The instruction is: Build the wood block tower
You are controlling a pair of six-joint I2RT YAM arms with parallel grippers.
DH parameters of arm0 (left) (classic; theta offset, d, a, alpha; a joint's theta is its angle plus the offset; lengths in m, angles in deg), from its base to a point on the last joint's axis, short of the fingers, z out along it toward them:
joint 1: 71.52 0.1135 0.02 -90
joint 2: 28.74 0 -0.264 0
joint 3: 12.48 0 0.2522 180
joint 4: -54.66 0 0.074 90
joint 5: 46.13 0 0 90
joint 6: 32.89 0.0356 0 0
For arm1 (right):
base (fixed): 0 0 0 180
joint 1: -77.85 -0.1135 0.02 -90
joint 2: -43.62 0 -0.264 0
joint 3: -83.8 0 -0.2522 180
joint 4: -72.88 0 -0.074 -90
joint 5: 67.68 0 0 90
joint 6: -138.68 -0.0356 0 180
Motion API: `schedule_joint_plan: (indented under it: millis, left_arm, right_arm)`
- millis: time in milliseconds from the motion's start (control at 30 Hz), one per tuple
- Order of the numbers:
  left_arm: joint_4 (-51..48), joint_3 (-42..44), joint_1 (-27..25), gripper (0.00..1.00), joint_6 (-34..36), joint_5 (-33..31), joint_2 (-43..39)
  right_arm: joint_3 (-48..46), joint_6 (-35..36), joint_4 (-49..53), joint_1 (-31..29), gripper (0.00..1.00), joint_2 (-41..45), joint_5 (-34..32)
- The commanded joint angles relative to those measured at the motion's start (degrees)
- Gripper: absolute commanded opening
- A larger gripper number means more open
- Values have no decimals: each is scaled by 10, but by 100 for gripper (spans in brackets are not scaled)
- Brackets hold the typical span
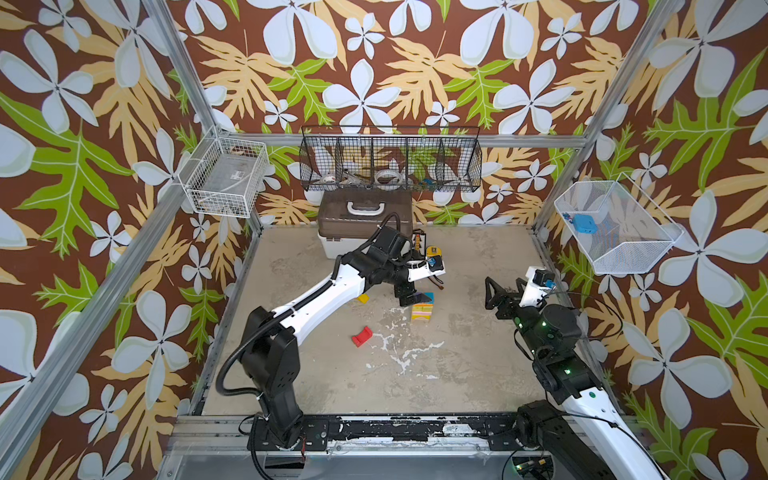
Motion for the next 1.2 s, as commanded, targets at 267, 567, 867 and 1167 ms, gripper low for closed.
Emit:
schedule_joint_plan:
  millis: [267, 567, 867, 1167]
  left_arm:
    - [668, 497, 39, 100, -556, -413, -420]
    - [558, 581, 46, 100, -739, -384, -401]
    - [556, 570, 40, 95, -768, -322, -264]
    - [550, 515, -4, 84, -762, -325, -140]
  right_arm:
    - [38, -63, -10, -4, 74, -135, 22]
    - [64, -87, -21, -78, 68, -261, -10]
    - [83, -91, -28, -127, 64, -346, -40]
    - [88, -93, -41, -154, 60, -388, -58]
